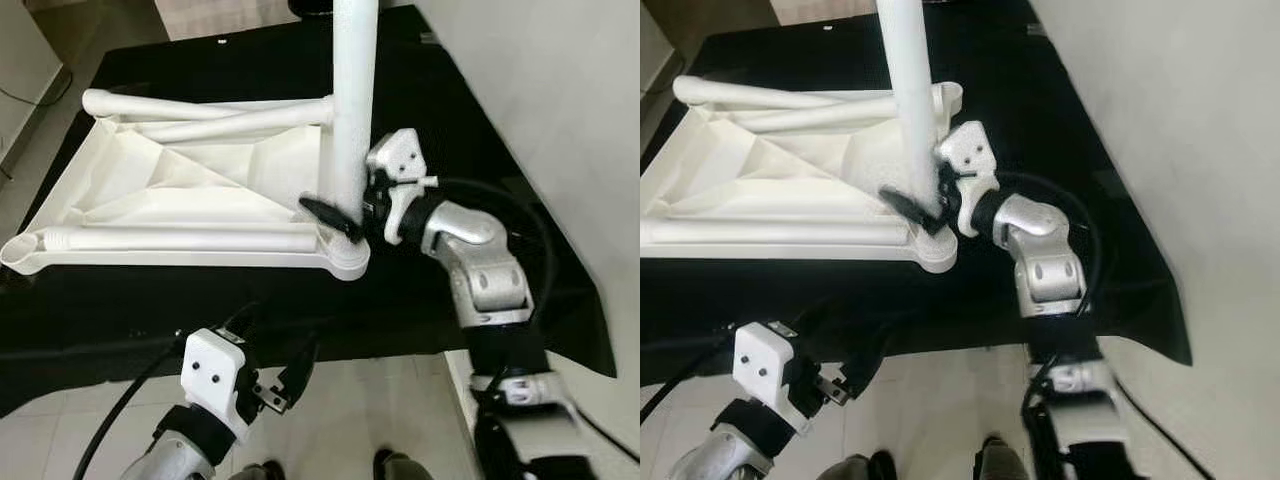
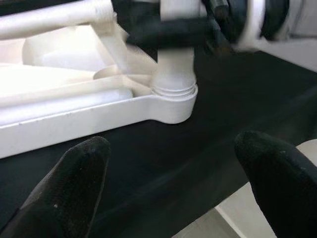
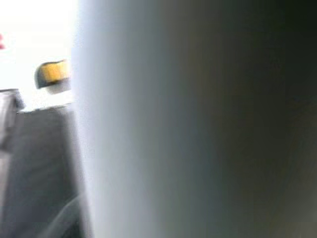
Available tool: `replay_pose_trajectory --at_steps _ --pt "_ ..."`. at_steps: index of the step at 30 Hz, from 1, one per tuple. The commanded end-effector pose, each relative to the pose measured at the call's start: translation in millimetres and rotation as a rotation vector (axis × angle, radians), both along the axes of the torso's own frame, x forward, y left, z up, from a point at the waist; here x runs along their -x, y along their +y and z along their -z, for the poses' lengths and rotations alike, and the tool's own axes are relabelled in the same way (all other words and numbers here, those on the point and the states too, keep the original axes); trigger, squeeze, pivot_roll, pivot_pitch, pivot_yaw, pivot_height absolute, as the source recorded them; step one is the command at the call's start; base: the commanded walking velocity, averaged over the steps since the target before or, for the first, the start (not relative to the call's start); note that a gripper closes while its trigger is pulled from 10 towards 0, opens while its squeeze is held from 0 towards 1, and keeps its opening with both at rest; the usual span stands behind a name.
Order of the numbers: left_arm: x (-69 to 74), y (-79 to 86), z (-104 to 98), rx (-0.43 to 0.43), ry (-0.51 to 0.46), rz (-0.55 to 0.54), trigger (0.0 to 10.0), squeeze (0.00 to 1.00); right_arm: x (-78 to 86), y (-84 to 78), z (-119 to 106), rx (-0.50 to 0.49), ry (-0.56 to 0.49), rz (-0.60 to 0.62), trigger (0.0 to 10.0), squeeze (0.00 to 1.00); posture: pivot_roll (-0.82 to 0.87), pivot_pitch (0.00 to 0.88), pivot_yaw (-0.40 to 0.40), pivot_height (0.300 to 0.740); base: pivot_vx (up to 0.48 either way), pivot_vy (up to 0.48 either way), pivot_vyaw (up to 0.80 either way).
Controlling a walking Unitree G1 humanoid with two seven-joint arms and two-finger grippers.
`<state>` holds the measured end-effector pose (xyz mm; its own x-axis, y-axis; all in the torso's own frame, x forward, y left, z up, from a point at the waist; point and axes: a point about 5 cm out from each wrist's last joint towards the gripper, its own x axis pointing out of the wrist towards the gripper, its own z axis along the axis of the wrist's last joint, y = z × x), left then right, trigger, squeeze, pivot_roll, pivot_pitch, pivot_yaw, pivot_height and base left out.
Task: Building children table
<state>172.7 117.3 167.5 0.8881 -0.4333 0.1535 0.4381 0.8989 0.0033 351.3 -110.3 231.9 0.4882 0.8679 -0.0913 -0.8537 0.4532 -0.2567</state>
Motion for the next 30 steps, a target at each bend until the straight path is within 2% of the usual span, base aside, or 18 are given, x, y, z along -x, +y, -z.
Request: replay_pose_trajectory --at_steps 1,2,3,4,6,10,15,16,17,18,27,30 --pt "2.6 -0.2 1.5 -0.005 0.006 -0.001 10.0 0.00 0.9 7.9 -3.3 -0.007 -0.001 -0.099 10.0 0.00 0.07 0.250 0.043 0.740 0.000 0.000 0.00" --pt "3.6 -0.5 1.2 -0.004 0.007 0.000 10.0 0.00 -3.0 8.2 -9.3 -0.012 0.001 -0.154 10.0 0.00 0.07 0.251 0.045 0.740 0.000 0.000 0.00" --pt "3.6 -0.5 1.2 -0.004 0.007 0.000 10.0 0.00 -3.0 8.2 -9.3 -0.012 0.001 -0.154 10.0 0.00 0.07 0.251 0.045 0.740 0.000 0.000 0.00" --pt "4.5 -0.8 0.9 -0.002 0.008 0.002 10.0 0.00 -11.0 10.0 -14.2 0.000 0.007 -0.184 10.0 0.00 0.08 0.255 0.049 0.740 0.000 0.000 0.00" --pt "5.1 -1.0 0.7 -0.002 0.009 0.004 10.0 0.00 -16.3 10.8 -16.4 0.006 0.020 -0.203 10.0 0.00 0.08 0.255 0.049 0.740 0.000 0.000 0.00" --pt "6.6 -1.6 0.5 -0.001 0.011 0.006 10.0 0.00 -22.7 14.2 -19.3 0.020 0.015 -0.216 10.0 0.00 0.08 0.261 0.045 0.740 0.000 0.000 0.00" --pt "9.0 -2.1 0.7 0.001 0.015 0.005 10.0 0.00 -23.6 18.9 -27.1 0.007 0.024 -0.319 10.0 0.00 0.06 0.262 0.039 0.740 0.000 0.000 0.00" --pt "9.3 -2.2 0.8 0.001 0.015 0.006 10.0 0.00 -22.9 19.2 -29.4 0.002 0.028 -0.354 8.7 0.00 0.06 0.262 0.039 0.740 0.000 0.000 0.00" --pt "9.5 -2.3 1.0 0.001 0.017 0.006 10.0 0.00 -22.4 19.4 -32.6 -0.009 0.034 -0.383 0.4 0.00 0.06 0.260 0.042 0.740 0.000 0.000 0.00" --pt "9.6 -2.3 1.2 0.001 0.018 0.007 10.0 0.00 -21.8 19.5 -35.2 -0.015 0.036 -0.406 0.0 0.00 0.06 0.258 0.044 0.740 0.000 0.000 0.00" --pt "9.1 -2.8 1.6 0.003 0.021 0.010 10.0 0.00 -24.0 17.4 -34.2 -0.016 0.019 -0.429 0.0 0.00 0.06 0.255 0.049 0.740 0.000 0.000 0.00" --pt "8.2 -2.7 1.5 0.004 0.020 0.010 10.0 0.00 -25.1 7.3 -31.7 -0.064 -0.031 -0.336 0.0 0.00 0.05 0.254 0.050 0.740 0.000 0.000 0.00"
